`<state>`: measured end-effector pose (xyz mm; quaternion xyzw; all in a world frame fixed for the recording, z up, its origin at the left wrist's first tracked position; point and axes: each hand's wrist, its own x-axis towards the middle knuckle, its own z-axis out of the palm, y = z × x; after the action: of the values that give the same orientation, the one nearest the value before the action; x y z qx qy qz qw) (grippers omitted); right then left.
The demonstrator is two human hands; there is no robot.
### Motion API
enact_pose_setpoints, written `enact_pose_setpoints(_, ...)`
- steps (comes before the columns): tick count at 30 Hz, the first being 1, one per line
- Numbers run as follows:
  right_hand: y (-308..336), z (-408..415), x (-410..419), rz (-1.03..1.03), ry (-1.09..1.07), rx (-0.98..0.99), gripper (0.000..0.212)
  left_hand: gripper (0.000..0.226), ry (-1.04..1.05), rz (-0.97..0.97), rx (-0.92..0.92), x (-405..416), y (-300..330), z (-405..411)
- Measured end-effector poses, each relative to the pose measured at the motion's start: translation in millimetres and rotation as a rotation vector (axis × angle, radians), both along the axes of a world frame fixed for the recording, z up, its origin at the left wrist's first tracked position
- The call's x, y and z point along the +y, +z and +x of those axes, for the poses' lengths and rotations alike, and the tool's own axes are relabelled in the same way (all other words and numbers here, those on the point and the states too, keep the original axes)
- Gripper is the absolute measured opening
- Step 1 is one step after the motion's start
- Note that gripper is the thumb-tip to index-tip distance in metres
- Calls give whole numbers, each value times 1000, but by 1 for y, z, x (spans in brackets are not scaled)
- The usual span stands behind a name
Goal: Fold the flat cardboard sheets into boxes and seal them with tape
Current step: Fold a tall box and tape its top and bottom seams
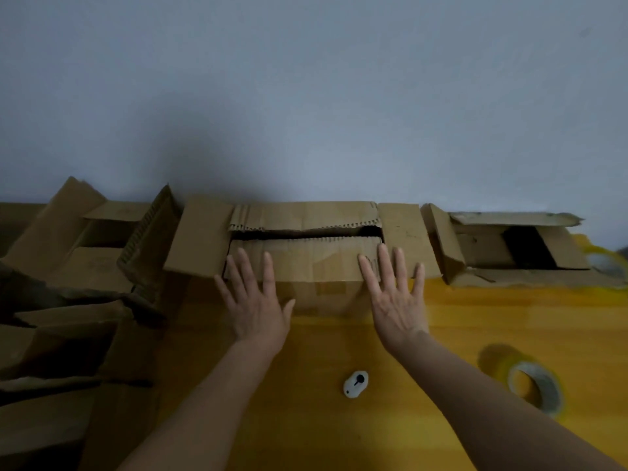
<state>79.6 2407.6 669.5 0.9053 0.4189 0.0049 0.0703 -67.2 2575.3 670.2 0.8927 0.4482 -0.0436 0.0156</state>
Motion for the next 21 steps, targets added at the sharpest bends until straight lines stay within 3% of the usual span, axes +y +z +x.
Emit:
enact_pose_setpoints(15,0,54,41,-95,-83,-14,99,129,61,-3,63,32,-6,67)
enact_pose_setpoints(21,23,51,36,-106,-2,69,104,127,-5,-73,152,38,11,65)
